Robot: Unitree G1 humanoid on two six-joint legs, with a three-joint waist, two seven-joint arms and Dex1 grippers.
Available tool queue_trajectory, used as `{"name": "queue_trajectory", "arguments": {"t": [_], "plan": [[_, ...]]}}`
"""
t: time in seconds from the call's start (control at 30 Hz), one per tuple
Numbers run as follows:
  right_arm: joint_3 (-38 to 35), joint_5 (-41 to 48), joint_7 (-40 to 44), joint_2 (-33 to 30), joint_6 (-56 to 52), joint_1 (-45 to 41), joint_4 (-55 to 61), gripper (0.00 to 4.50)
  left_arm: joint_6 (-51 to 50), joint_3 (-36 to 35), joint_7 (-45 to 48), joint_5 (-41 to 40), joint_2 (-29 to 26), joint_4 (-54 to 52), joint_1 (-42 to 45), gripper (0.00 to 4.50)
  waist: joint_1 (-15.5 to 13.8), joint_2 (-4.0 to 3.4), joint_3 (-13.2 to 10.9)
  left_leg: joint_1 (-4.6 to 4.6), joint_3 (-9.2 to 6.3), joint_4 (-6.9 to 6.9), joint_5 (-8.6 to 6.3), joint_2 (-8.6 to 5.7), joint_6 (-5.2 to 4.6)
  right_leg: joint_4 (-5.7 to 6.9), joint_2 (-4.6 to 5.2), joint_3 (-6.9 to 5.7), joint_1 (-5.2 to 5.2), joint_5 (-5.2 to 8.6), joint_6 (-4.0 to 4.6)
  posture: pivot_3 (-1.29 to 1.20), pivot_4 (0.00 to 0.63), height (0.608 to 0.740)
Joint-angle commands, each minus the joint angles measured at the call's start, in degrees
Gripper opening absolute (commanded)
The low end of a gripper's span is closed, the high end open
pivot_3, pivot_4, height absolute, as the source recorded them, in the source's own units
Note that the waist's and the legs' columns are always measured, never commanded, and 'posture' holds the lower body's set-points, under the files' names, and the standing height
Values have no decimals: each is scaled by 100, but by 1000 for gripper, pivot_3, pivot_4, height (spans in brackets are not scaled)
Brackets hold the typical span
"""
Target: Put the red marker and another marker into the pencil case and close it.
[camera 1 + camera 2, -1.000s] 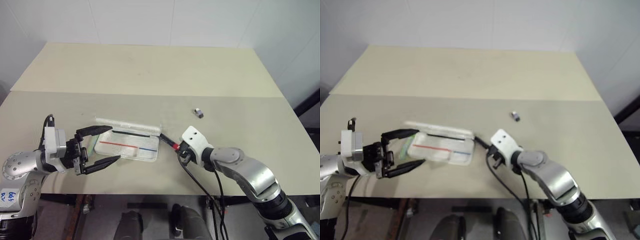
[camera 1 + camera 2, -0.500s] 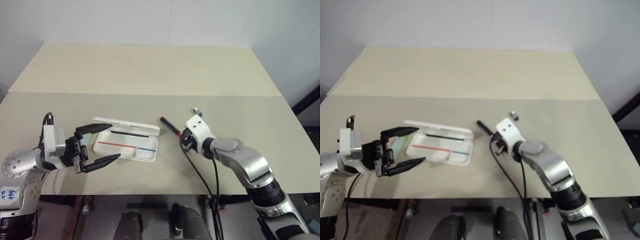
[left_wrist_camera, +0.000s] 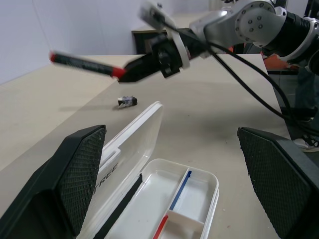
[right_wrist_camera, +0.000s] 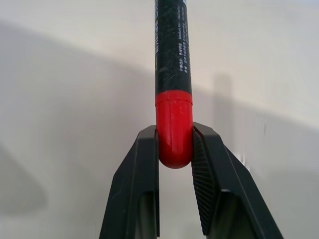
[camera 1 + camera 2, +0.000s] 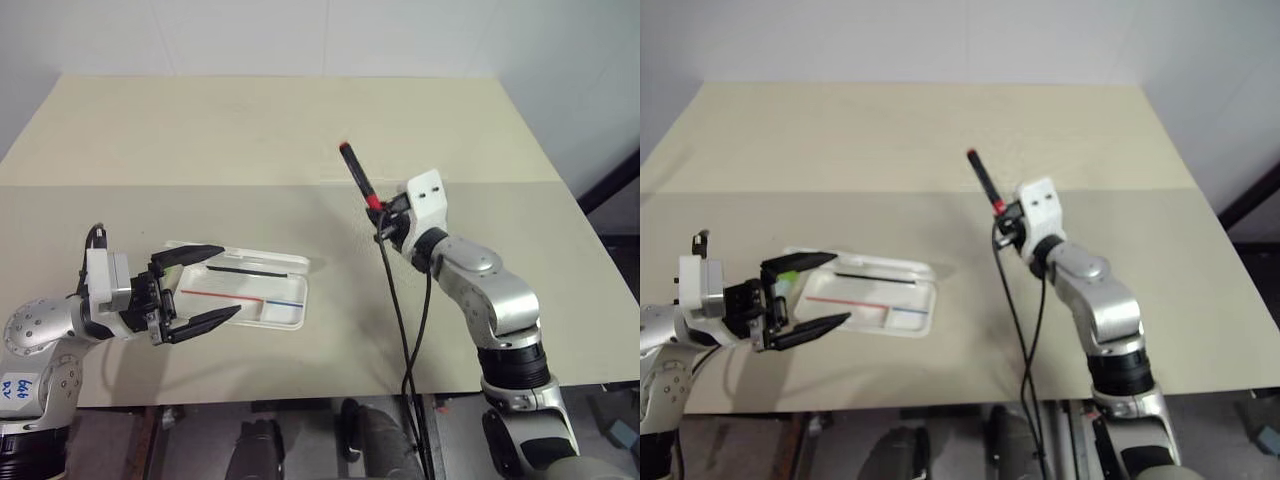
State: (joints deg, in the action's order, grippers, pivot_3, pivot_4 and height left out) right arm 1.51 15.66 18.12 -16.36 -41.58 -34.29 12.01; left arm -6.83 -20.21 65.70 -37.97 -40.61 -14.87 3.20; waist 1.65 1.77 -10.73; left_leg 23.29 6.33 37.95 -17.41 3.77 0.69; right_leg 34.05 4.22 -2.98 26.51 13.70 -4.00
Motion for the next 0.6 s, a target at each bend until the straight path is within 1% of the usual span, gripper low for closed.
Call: {"name": "queue_trajectory", "arguments": {"t": [0.03,0.17,0.37,0.5,0.6], "plan": [[-182,290,295,-8,194,-251,336,536,107,-164,-24,-92,8,-95,-32,4500,5,0,0,-1,1,1,0,0,0,2,0,1,0,0,-1,0,150,740],[-137,616,792,-173,88,-503,480,536,181,-305,-13,-95,-3,-33,-102,4500,5,-1,-1,-5,0,2,2,1,2,12,-1,1,1,0,0,0,150,740],[-353,1526,1477,-497,-484,-1067,702,536,334,-628,153,-213,-6,131,-241,4500,1,-2,-1,-8,0,11,2,2,2,26,-1,2,1,1,2,0,150,740],[-355,2324,2364,-1084,-977,-1192,964,536,455,-837,283,-255,-23,366,-284,4500,-18,-2,-1,-9,-1,14,2,2,3,30,0,1,0,2,4,0,150,740],[-307,2696,2813,-1518,-1229,-1139,1111,536,525,-955,377,-279,-35,500,-290,4500,-13,-1,-1,-9,-1,15,2,-1,2,30,4,0,0,2,4,0,150,740]]}}
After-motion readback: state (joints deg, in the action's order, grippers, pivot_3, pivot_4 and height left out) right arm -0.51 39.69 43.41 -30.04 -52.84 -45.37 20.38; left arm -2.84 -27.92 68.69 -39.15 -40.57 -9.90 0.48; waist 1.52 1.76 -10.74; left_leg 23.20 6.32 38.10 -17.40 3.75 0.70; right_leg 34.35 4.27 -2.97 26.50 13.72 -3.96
